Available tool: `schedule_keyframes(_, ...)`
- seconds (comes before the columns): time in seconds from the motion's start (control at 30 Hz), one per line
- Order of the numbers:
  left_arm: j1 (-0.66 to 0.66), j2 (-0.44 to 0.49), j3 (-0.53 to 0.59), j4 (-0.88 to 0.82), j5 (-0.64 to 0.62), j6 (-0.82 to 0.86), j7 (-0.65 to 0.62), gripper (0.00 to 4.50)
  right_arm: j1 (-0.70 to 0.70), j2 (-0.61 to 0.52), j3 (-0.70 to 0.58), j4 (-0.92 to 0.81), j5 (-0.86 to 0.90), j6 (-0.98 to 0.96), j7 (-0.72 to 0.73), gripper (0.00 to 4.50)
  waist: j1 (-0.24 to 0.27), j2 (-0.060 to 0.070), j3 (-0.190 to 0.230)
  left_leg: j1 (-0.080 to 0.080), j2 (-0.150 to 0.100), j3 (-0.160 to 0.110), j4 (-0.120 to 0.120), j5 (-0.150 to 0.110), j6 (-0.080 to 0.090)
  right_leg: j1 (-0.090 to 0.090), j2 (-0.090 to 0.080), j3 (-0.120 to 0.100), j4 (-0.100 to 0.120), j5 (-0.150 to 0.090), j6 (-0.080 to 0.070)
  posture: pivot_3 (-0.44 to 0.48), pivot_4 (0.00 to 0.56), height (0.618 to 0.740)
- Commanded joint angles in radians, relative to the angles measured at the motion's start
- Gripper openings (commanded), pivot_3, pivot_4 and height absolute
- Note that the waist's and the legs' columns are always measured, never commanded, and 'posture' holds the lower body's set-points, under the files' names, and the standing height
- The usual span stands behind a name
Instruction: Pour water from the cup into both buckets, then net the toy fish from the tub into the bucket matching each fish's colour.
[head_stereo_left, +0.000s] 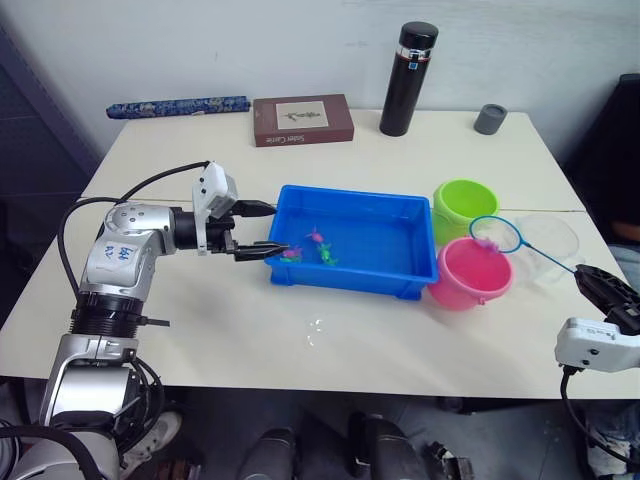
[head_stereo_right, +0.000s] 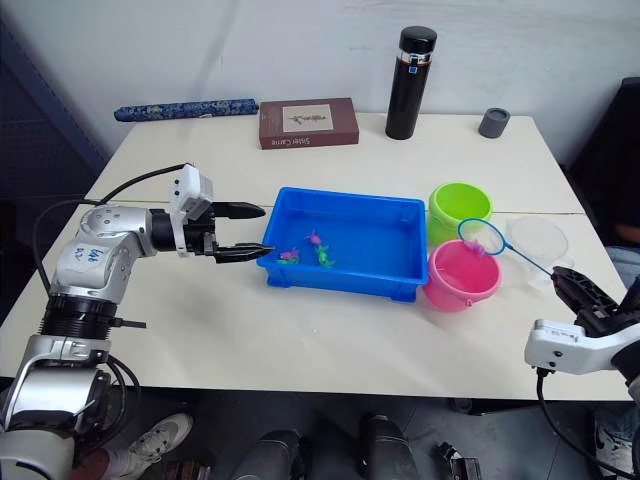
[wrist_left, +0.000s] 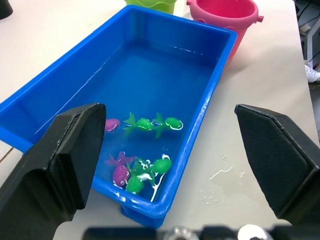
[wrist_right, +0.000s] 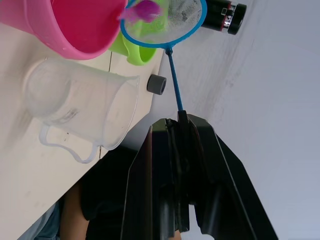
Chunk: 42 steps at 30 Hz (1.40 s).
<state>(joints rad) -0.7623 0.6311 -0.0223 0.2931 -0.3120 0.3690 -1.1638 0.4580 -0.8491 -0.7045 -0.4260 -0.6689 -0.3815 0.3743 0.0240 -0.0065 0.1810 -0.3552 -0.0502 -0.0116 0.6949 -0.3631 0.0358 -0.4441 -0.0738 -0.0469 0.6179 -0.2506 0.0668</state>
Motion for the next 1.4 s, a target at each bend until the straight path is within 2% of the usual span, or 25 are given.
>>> schedule_keyframes(0.03,-0.024,-0.003,0.0,0.007,0.001,-0.017,-0.01,4.45,0.011,0.012,-0.052,-0.024,-0.007,-0.013,-0.022,0.0,0.0,0.0,0.0,0.0,0.0,0.0,0.0,0.0,0.0,0.0,0.0,0.0,0.0,0.0,0.0,0.0,0.15,0.739)
schedule_keyframes(0.17,-0.03,-0.005,-0.001,0.017,0.003,-0.021,-0.014,4.45,-0.015,0.0,-0.047,-0.026,0.017,-0.005,-0.005,0.0,0.0,0.0,0.0,0.0,0.0,0.0,0.0,0.0,0.0,0.0,0.0,0.0,0.0,0.0,0.0,0.0,0.15,0.739)
schedule_keyframes(0.3,-0.024,0.01,0.011,0.018,0.002,-0.016,-0.01,4.45,-0.136,-0.052,0.016,-0.043,0.127,0.062,0.078,0.0,-0.006,0.0,0.0,0.001,0.0,0.002,0.001,0.0,0.0,0.0,0.0,0.001,0.001,0.0,0.0,0.0,0.15,0.739)
schedule_keyframes(0.43,-0.009,0.033,0.035,0.015,0.011,0.013,0.04,4.45,-0.263,-0.057,0.12,-0.074,0.244,0.218,0.194,0.0,-0.004,0.0,0.0,0.001,0.001,0.001,0.002,0.0,0.0,0.0,0.001,0.001,0.003,-0.001,-0.001,0.0,0.15,0.739)
schedule_keyframes(0.63,0.067,0.109,0.088,-0.046,0.009,0.087,0.116,4.45,-0.56,-0.015,0.357,-0.12,0.441,0.591,0.339,0.0,-0.012,0.0,0.0,0.001,0.002,0.001,0.003,0.0,0.0,0.0,0.001,0.001,0.004,-0.001,-0.001,0.0,0.15,0.739)
schedule_keyframes(0.87,0.2,0.17,0.196,-0.167,-0.033,0.179,0.187,4.45,-0.936,0.027,0.632,-0.043,0.738,1.234,0.568,0.0,-0.01,0.0,0.0,0.0,0.002,-0.002,0.003,0.0,0.0,-0.001,-0.001,-0.001,0.003,-0.001,-0.002,0.0,0.15,0.739)
schedule_keyframes(0.93,0.23,0.171,0.214,-0.21,-0.046,0.208,0.204,4.45,-1.01,0.029,0.697,-0.011,0.785,1.357,0.596,0.0,-0.009,0.0,0.0,0.0,0.002,-0.002,0.004,0.0,0.0,-0.001,-0.001,-0.001,0.003,-0.001,-0.002,0.0,0.15,0.739)
schedule_keyframes(1.2,0.32,0.162,0.24,-0.341,-0.087,0.269,0.258,4.45,-1.183,0.09,0.918,0.156,0.767,1.419,0.521,0.0,-0.003,0.0,0.0,-0.003,0.0,-0.004,0.003,-0.001,0.001,-0.002,-0.003,-0.003,0.001,-0.001,-0.002,0.0,0.15,0.739)
schedule_keyframes(1.4,0.352,0.159,0.242,-0.389,-0.109,0.289,0.278,4.45,-1.272,0.152,0.992,0.305,0.736,1.403,0.456,0.0,-0.006,0.0,0.0,-0.003,0.0,-0.004,0.003,-0.001,0.0,-0.003,-0.003,-0.003,0.002,-0.001,-0.002,0.0,0.15,0.739)
